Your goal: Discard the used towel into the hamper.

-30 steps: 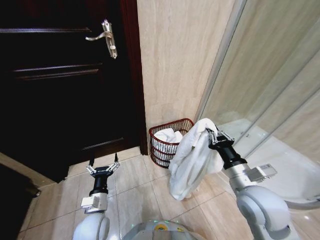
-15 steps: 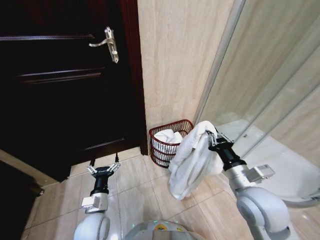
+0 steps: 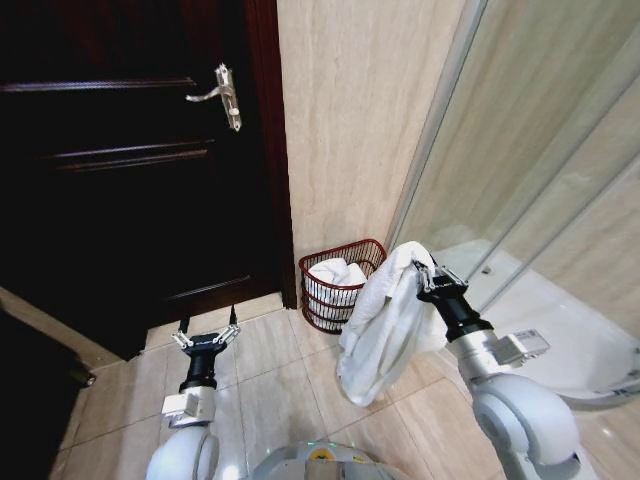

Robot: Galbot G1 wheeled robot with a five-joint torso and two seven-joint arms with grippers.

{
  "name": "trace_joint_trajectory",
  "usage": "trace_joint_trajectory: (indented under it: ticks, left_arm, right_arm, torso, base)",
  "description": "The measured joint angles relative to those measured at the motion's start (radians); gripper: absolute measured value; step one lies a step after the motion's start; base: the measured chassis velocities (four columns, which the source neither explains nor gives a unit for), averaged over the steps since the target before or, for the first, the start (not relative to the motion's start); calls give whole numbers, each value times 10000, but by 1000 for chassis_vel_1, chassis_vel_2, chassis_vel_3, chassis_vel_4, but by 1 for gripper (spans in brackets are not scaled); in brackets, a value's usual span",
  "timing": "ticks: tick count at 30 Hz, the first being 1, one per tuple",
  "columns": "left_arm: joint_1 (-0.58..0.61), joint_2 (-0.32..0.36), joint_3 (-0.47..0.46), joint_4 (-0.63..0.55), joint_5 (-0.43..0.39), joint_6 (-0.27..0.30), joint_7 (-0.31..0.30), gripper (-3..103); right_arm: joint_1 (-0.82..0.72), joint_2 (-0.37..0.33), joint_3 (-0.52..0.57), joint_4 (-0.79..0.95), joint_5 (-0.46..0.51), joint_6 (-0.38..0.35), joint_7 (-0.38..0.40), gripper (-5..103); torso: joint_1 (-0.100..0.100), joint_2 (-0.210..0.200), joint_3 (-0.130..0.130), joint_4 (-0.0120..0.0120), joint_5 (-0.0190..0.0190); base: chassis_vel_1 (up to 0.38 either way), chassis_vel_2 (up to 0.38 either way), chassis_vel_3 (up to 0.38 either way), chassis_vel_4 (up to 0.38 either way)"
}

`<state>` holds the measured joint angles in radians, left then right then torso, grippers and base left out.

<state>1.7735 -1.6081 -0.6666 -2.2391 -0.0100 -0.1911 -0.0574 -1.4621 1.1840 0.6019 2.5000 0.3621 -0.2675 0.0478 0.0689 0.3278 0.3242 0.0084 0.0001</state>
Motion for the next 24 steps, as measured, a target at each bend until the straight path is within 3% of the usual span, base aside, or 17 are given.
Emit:
trace_joint_trajectory:
  ticks: [24]
  left_arm:
    - [18,0,17,-63,188,64,135,100]
  right_arm:
    - [394,-192,103,0,368,52,-16,6]
  torso:
    - [342,967,627,0,-1]
  base:
    - [0,0,0,0]
